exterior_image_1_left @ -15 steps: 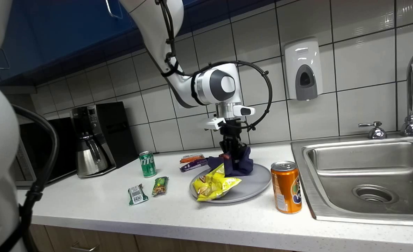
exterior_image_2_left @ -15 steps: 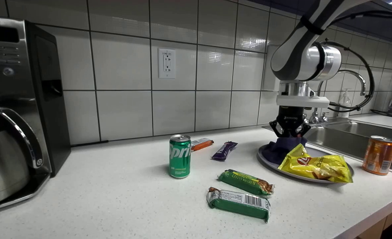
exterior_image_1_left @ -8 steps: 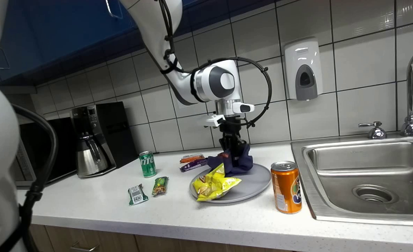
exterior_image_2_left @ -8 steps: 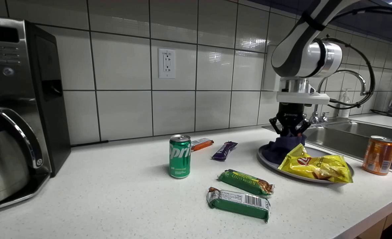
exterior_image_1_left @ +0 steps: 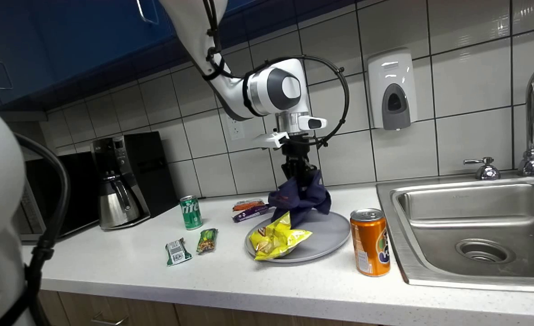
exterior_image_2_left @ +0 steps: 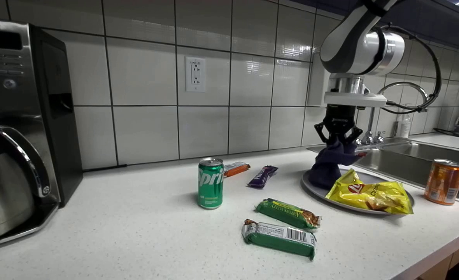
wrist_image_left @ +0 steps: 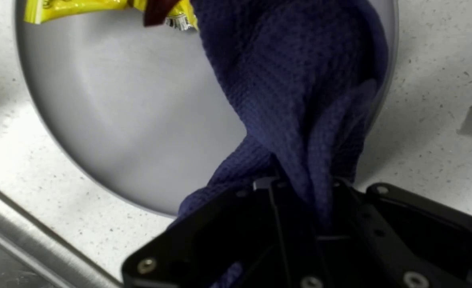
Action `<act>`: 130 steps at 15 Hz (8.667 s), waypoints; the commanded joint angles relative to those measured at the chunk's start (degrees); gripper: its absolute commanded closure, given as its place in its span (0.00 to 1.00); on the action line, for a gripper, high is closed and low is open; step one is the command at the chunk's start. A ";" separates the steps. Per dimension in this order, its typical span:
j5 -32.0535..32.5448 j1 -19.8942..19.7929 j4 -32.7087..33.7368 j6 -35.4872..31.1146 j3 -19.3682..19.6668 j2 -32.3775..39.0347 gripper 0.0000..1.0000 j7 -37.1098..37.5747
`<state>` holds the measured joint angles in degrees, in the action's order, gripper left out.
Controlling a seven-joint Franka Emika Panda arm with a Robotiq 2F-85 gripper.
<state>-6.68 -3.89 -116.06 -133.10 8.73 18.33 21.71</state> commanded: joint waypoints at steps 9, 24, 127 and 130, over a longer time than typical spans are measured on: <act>-0.50 -1.70 5.55 1.63 0.08 -1.56 0.97 -1.36; -0.06 -3.12 19.22 1.64 1.05 8.46 0.97 -0.72; 6.02 -0.20 -25.83 0.46 -1.99 -20.14 0.00 -83.21; 6.47 0.28 -25.73 -1.38 -2.43 -18.90 0.00 -85.99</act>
<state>-0.65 -3.67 -142.54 -132.78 7.16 -1.91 -60.96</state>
